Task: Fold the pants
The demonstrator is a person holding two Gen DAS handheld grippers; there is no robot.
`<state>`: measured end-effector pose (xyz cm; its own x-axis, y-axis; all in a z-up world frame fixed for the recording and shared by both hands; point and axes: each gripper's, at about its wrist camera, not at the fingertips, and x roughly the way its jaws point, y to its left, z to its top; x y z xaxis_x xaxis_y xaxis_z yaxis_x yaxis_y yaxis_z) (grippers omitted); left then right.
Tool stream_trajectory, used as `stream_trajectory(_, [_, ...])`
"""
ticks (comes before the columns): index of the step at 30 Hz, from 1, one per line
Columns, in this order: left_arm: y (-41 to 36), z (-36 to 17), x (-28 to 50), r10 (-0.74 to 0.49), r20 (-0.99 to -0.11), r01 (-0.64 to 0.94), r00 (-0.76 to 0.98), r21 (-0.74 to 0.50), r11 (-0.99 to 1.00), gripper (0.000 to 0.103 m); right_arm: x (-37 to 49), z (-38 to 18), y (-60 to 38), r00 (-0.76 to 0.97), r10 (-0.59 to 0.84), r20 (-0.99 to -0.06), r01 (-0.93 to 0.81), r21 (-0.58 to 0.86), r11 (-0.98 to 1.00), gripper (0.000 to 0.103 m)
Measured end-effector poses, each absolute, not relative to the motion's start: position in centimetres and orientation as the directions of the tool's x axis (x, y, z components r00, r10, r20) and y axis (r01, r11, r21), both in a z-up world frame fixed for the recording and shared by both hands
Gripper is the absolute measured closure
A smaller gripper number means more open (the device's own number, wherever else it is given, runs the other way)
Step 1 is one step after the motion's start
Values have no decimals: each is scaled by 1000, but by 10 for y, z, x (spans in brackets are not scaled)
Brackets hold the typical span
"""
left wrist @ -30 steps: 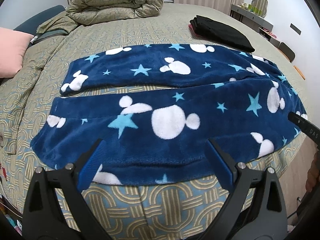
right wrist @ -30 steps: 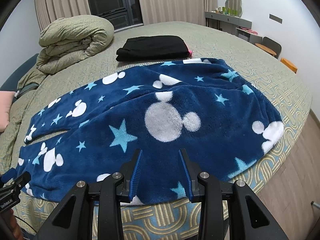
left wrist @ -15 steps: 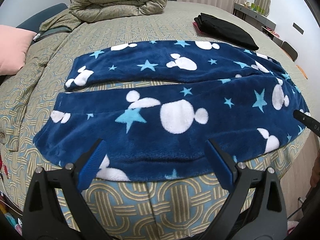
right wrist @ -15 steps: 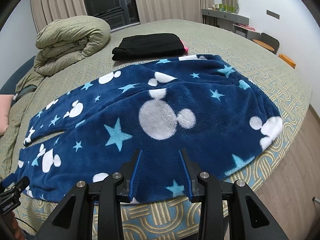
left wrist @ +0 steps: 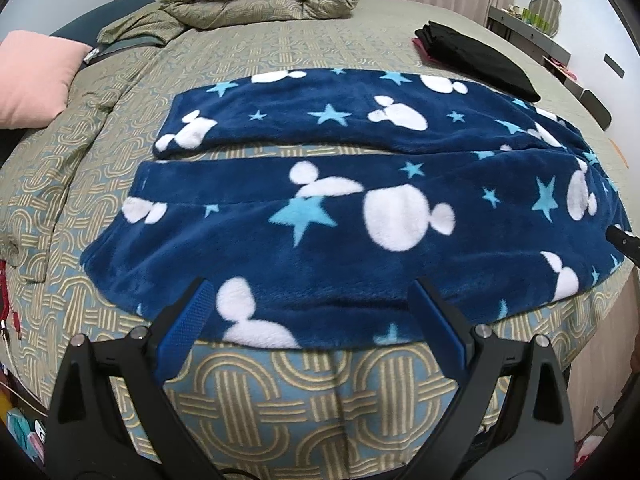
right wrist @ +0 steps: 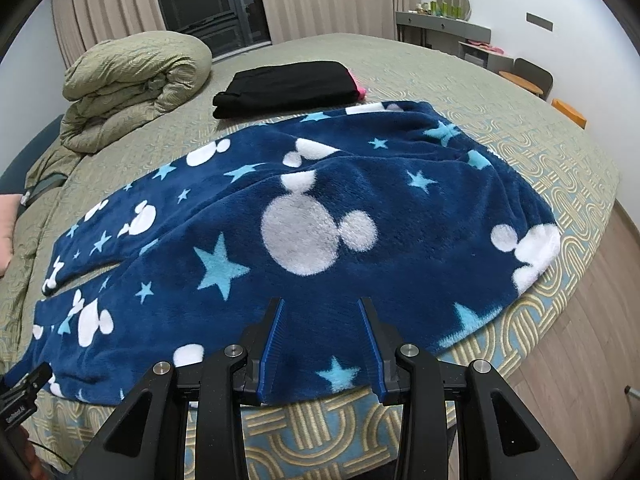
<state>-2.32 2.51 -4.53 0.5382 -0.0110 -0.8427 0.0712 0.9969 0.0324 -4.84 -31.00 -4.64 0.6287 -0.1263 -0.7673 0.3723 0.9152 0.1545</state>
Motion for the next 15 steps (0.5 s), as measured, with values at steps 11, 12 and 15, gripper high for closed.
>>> stream_trajectory(11, [99,-59,-39,-86,-860,-41,503,-123,991,5,-92,-66,-412,597,-105,-796,559,318,766,58])
stream_trajectory(12, [105,-61,-40,-108,-860,-50,498,-153,987,5,-97,-69,-421,597,-99,-796,571,336,749,58])
stream_trajectory(15, [120,-68,-39,-140,-870,-95,474,-208,973,5,-105,-79,-438,603,-68,-795,588,386,711,54])
